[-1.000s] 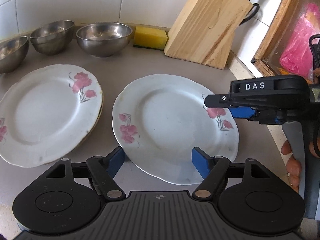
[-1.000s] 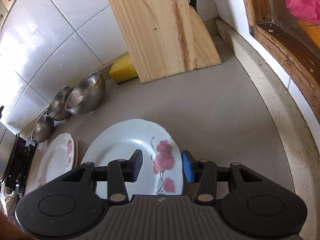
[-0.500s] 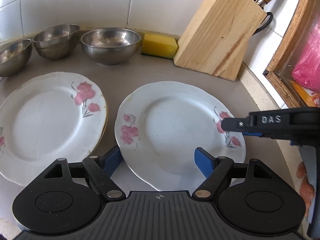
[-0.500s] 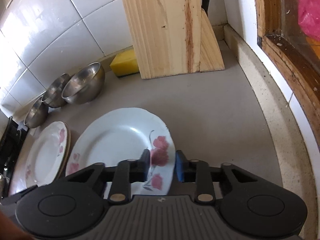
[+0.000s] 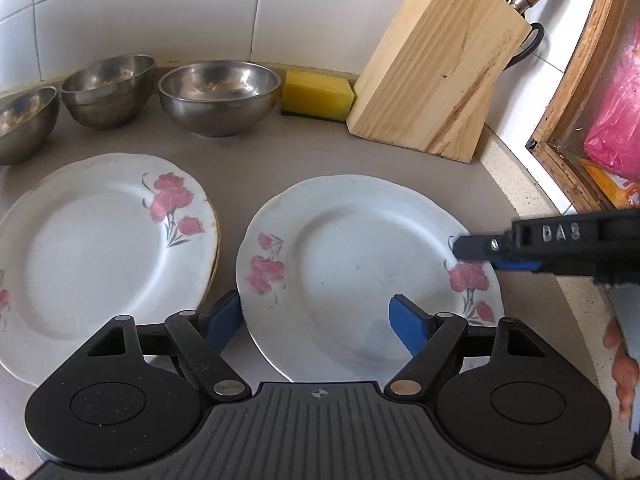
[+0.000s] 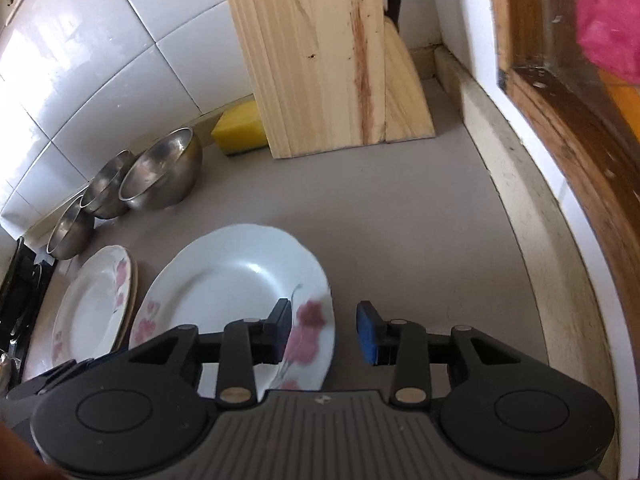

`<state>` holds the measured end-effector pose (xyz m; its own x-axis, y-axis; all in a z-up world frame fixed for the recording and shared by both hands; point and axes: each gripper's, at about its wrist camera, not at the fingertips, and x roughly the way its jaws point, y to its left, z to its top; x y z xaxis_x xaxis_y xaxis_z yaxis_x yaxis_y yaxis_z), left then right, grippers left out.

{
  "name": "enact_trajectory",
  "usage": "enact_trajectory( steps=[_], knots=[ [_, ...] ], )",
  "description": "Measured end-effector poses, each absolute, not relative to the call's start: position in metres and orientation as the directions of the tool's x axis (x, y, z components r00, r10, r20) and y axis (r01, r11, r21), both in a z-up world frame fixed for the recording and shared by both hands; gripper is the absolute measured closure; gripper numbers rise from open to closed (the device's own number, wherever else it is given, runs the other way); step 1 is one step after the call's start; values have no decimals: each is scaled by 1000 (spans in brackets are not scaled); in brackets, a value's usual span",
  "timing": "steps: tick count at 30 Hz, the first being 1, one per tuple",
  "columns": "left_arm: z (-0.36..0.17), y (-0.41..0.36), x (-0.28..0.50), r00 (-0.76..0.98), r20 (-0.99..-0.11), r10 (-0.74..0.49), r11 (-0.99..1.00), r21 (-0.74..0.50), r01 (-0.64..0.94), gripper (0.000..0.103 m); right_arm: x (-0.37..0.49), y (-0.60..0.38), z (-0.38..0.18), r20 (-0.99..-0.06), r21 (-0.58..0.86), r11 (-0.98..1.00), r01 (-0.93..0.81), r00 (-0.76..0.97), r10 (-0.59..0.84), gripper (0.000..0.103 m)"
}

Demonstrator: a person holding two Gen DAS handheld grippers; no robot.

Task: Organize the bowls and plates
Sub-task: 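Lift the gripped plate and carry it back toward the stove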

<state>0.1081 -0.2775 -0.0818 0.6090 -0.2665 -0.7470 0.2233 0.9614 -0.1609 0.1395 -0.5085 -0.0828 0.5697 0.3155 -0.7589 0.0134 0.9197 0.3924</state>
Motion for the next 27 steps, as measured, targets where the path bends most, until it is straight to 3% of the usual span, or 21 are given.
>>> enact_trajectory(
  steps=[4, 7, 9, 18, 27],
  knots=[
    [-83, -285, 107, 630, -746, -216, 969, -83, 233, 33, 143, -501, -85, -742, 420, 908, -11, 571, 350, 84],
    [-80, -280, 110, 625, -751, -213, 972, -96, 216, 45, 138, -490, -82, -758, 347, 938, -21, 582, 294, 84],
    [-79, -277, 112, 618, -757, -213, 972, -101, 212, 48, 138, -493, -82, -762, 363, 932, -8, 572, 302, 84],
    [-63, -279, 104, 650, -728, -217, 970, -88, 225, 49, 131, -503, -75, -751, 403, 915, 27, 581, 313, 85],
    [-31, -261, 95, 717, -668, -201, 978, -96, 185, 48, 123, -493, -35, -676, 425, 905, -31, 654, 340, 85]
  ],
)
